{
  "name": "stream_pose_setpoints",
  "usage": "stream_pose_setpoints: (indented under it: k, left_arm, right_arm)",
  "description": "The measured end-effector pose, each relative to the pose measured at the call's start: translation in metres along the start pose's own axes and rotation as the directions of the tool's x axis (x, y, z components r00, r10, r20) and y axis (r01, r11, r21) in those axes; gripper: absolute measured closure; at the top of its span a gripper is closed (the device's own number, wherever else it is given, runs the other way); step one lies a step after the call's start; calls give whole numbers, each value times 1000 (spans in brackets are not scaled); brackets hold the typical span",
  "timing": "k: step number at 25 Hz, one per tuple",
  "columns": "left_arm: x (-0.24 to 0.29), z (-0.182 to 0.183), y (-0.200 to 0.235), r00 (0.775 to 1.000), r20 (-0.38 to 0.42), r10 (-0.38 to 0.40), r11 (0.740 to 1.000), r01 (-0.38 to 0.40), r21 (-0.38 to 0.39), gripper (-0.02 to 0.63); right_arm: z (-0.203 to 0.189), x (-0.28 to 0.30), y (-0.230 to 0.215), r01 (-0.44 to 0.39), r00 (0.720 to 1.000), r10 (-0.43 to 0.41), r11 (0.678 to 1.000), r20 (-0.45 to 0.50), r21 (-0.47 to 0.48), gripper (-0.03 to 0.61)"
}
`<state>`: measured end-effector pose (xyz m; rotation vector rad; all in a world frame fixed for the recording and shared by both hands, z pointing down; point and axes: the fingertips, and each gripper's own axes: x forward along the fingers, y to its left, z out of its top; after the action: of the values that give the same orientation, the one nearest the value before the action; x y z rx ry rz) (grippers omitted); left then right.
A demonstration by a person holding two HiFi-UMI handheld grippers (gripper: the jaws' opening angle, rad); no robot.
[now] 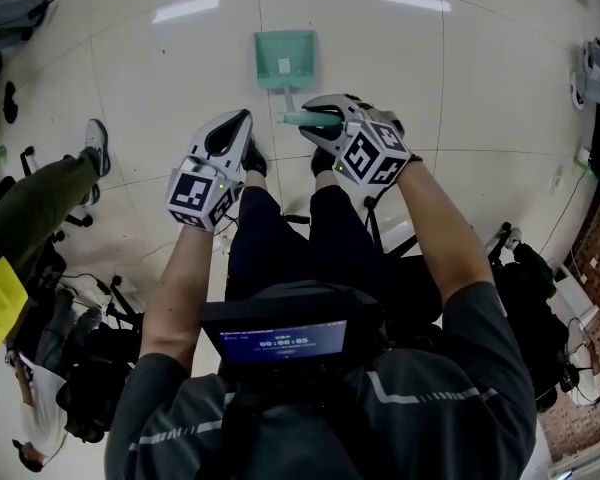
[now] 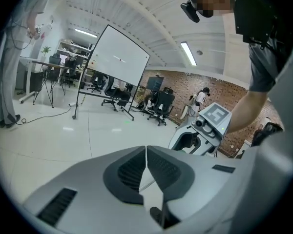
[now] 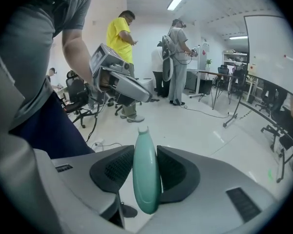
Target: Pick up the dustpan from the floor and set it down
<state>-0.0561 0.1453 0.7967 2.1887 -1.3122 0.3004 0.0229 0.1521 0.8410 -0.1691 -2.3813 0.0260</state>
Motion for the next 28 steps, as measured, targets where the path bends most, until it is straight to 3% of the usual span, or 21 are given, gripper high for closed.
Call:
stream_pose_setpoints:
  k: [6, 12, 15, 22, 28]
  left_arm:
    - [9, 5, -1, 1000, -9, -2, 1000, 2, -4, 583]
    - [-2, 60, 4, 999, 31, 9, 1000, -9, -6, 591]
    - [-39, 120, -17, 994, 107, -3, 1000, 4, -5, 594]
    - [-131, 304, -63, 969, 247, -27, 1000, 22, 21, 594]
    - [-196, 405, -121, 944, 316, -100, 995, 89, 50, 595]
  right_arm:
    - [2, 2, -9, -19, 1000, 19, 1000, 21, 1, 416]
    - [41, -22, -45, 10, 994, -17, 997, 103, 72, 419]
    - [97, -73, -42, 18, 986, -32, 996, 161, 89, 419]
    - [258, -224, -29, 39, 967, -69, 991, 244, 125, 419]
    - [362, -342, -10, 102, 932, -135, 988, 337, 115, 419]
